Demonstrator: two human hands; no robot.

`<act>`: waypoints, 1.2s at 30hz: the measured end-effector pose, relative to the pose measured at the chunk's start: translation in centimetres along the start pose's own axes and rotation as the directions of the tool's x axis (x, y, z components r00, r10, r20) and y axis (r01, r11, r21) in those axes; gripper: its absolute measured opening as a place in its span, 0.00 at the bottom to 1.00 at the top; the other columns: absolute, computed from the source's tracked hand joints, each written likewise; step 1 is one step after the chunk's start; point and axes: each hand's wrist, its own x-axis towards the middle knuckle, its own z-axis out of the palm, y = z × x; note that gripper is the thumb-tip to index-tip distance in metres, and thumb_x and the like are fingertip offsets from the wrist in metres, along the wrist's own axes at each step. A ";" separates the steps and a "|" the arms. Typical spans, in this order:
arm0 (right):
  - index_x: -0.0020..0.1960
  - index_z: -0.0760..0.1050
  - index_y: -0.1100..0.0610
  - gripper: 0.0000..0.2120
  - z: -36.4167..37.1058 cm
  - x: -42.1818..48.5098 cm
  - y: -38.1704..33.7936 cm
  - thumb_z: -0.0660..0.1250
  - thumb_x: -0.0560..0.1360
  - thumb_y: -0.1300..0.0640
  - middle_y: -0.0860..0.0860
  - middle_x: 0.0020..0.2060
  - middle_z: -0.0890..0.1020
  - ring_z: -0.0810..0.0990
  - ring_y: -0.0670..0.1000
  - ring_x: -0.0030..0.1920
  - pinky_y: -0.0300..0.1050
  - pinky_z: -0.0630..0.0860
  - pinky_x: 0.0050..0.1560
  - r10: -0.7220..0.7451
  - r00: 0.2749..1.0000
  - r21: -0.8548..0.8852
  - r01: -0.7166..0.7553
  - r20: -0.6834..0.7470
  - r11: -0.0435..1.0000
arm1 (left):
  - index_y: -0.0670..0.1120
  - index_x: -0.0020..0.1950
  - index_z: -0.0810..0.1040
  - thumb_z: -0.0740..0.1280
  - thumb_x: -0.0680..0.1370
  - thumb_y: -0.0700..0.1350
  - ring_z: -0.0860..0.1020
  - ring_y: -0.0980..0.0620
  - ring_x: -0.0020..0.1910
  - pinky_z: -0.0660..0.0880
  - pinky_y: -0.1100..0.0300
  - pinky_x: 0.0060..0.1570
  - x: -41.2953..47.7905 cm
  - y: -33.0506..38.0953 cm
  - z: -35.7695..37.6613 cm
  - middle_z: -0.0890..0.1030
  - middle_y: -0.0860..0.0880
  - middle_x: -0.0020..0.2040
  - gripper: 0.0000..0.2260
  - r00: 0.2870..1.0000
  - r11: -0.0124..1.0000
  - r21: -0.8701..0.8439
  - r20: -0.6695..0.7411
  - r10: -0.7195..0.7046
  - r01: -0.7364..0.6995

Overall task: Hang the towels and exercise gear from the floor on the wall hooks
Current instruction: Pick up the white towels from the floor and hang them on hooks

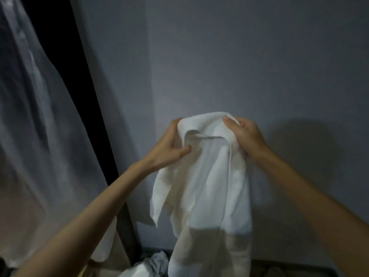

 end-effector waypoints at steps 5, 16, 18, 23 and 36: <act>0.47 0.79 0.61 0.09 1.1 0.5 -1.4 0.64 0.77 0.57 0.49 0.36 0.78 0.74 0.38 0.32 0.34 0.71 0.34 -0.001 0.997 -0.004 0.001 0.072 1.000 | 0.53 0.68 0.61 0.71 0.71 0.51 0.72 0.51 0.61 0.76 0.54 0.54 -1.4 1.2 2.0 0.63 0.49 0.68 0.29 0.946 0.952 0.237 -0.210 0.247 -0.196; 0.41 0.77 0.58 0.09 -0.2 0.3 0.0 0.64 0.77 0.55 0.49 0.33 0.77 0.74 0.39 0.28 0.37 0.70 0.33 0.130 0.979 -0.045 -0.124 0.159 0.991 | 0.53 0.63 0.65 0.50 0.81 0.50 0.77 0.46 0.48 0.76 0.52 0.44 0.2 2.3 0.7 0.73 0.50 0.57 0.12 0.929 0.758 0.564 0.047 0.367 -0.327; 0.39 0.74 0.56 0.11 -0.1 0.1 0.7 0.62 0.78 0.52 0.50 0.32 0.75 0.71 0.45 0.31 0.38 0.66 0.30 0.178 0.961 -0.190 -0.138 0.214 0.972 | 0.53 0.60 0.66 0.51 0.79 0.50 0.77 0.47 0.49 0.75 0.52 0.46 0.7 3.4 1.0 0.75 0.49 0.55 0.11 0.923 0.766 0.553 0.018 0.383 -0.329; 0.50 0.75 0.63 0.10 0.8 -1.4 2.7 0.58 0.80 0.59 0.54 0.39 0.77 0.74 0.51 0.38 0.41 0.73 0.37 0.199 0.962 -0.209 -0.159 0.185 0.965 | 0.47 0.53 0.75 0.50 0.79 0.52 0.80 0.45 0.44 0.74 0.53 0.41 2.6 6.1 2.6 0.82 0.48 0.48 0.17 0.908 0.727 0.638 -0.100 0.406 -0.255; 0.41 0.73 0.53 0.05 2.7 -3.0 0.1 0.66 0.76 0.56 0.48 0.35 0.79 0.77 0.41 0.34 0.32 0.72 0.38 -0.072 0.974 -0.085 0.092 0.215 0.992 | 0.44 0.48 0.76 0.60 0.79 0.48 0.79 0.44 0.41 0.72 0.52 0.42 3.3 5.2 0.9 0.81 0.46 0.40 0.10 0.929 0.937 0.326 -0.293 0.226 -0.125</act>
